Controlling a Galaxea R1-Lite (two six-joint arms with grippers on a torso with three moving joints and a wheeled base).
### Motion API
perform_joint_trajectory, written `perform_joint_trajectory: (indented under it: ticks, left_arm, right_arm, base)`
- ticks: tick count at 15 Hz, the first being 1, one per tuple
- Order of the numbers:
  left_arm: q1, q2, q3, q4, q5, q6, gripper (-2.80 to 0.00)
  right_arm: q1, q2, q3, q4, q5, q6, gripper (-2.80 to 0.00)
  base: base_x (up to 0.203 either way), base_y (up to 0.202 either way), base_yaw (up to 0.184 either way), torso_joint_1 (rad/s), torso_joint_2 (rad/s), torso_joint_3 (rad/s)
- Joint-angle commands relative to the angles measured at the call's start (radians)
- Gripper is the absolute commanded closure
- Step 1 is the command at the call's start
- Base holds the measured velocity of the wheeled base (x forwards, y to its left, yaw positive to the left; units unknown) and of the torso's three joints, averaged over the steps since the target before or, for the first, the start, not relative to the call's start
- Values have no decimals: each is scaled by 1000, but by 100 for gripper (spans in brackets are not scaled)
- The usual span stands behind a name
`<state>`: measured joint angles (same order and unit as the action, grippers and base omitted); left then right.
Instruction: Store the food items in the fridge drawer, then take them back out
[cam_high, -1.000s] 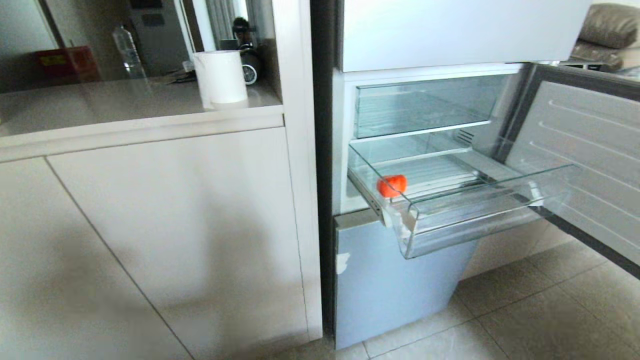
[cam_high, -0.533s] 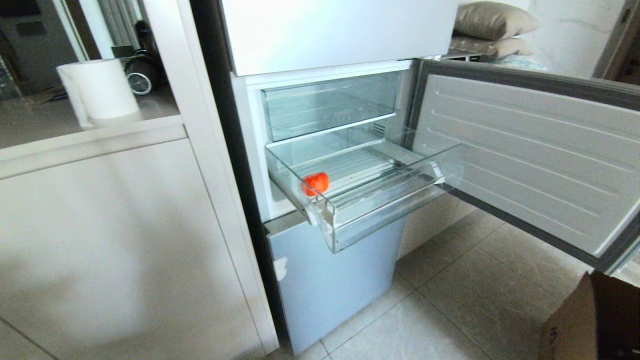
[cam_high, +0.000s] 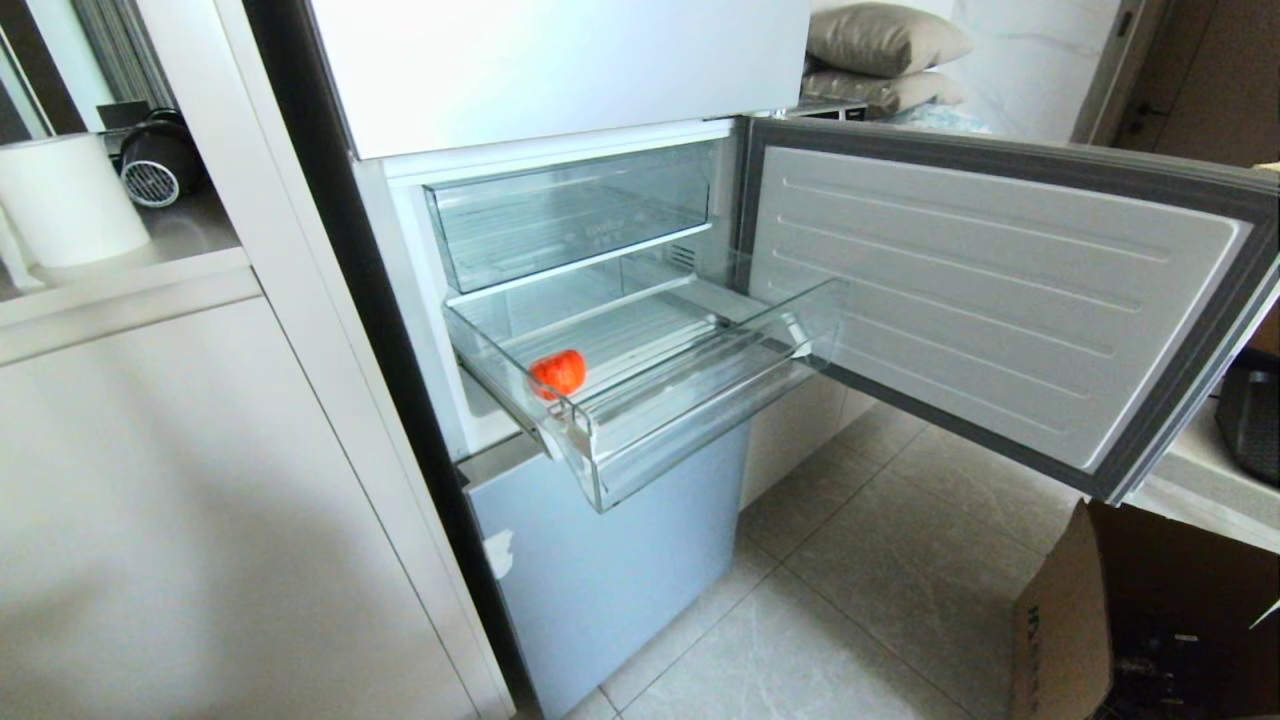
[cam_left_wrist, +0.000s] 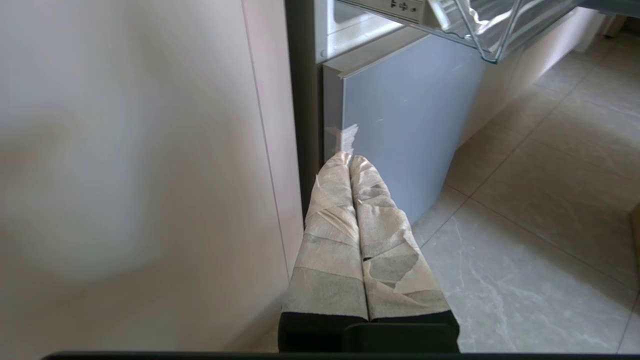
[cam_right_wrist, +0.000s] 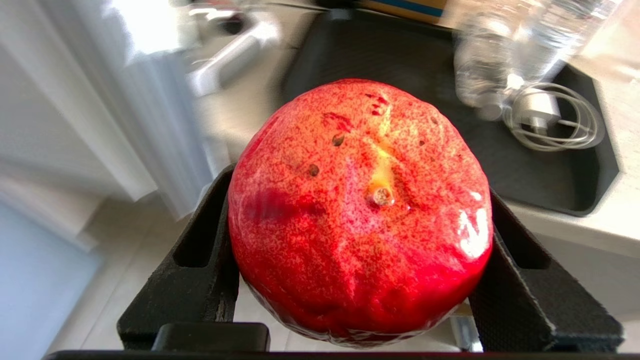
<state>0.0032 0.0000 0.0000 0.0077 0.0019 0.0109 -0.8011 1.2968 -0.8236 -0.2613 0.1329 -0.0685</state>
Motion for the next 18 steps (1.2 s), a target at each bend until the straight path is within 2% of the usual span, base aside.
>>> perform_joint_trajectory:
  ticks: [1, 3, 6, 7, 10, 12, 18]
  left_arm:
    - [0, 2, 0, 0, 1, 0, 0]
    - [0, 2, 0, 0, 0, 0, 0]
    - [0, 2, 0, 0, 1, 0, 0]
    - [0, 2, 0, 0, 1, 0, 0]
    - [0, 2, 0, 0, 1, 0, 0]
    - [0, 2, 0, 0, 1, 0, 0]
    - [0, 2, 0, 0, 1, 0, 0]
  right_arm:
    - [-47, 237, -30, -121, 38, 2, 0]
    - [-63, 373, -67, -238, 156, 23, 0]
    - [-87, 595, -209, -350, 226, 83, 0]
    - [-91, 653, -268, -366, 218, 95, 0]
    - [-97, 846, -468, -387, 109, 138, 0]
    - [-103, 933, -543, -389, 69, 150, 0]
    - [-107, 1077, -651, -388, 56, 156, 0]
  base:
    - [0, 0, 0, 0, 0, 0]
    - [0, 0, 0, 0, 0, 0]
    - [0, 0, 0, 0, 0, 0]
    - [0, 0, 0, 0, 0, 0]
    - [0, 0, 0, 0, 0, 0]
    - [0, 0, 0, 0, 0, 0]
    - [0, 0, 0, 0, 0, 0]
